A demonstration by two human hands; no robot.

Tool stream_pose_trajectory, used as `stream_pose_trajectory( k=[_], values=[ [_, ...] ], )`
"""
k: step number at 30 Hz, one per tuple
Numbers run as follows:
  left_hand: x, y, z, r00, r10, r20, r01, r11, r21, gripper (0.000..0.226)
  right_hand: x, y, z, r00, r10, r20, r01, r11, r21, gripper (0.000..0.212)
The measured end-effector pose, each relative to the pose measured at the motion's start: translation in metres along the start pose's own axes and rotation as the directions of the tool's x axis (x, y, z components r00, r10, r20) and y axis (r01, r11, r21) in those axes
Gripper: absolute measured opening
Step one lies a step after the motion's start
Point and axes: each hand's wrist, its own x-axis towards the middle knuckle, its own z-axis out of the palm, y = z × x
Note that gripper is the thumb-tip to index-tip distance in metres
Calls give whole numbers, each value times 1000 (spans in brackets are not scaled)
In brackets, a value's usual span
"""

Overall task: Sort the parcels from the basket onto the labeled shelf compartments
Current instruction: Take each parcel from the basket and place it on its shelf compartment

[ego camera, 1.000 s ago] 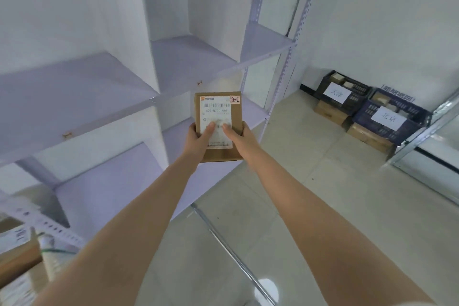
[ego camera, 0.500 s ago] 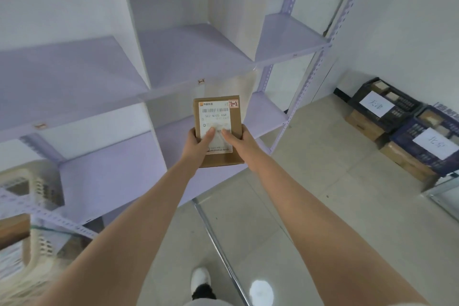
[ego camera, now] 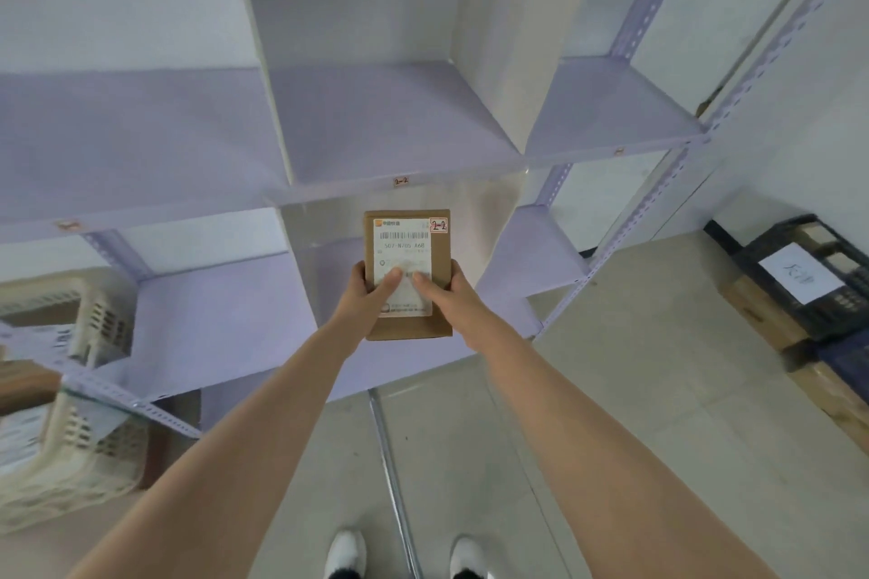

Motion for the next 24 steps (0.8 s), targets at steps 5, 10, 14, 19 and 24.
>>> stream_pose_trajectory(
  k=[5,10,14,19,24],
  values=[
    [5,-5,12,993,-39,-107,39,999,3,48,23,4,-16,991,17,132,-7,997,-75,60],
    [19,-13,22,981,-36,-188,35,999,-5,48,48,16,-25,977,18,212,8,993,-120,66],
    [37,-25,18,975,-39,-217,55,996,68,51,72,34,-23,973,7,230,29,988,-152,79],
    [71,-54,3,967,-44,-251,74,991,113,50,110,56,-8,977,-4,212,49,977,-208,65],
    [105,-97,-11,953,-41,-299,83,988,128,53,149,94,13,971,-39,236,88,976,-200,75]
  ],
)
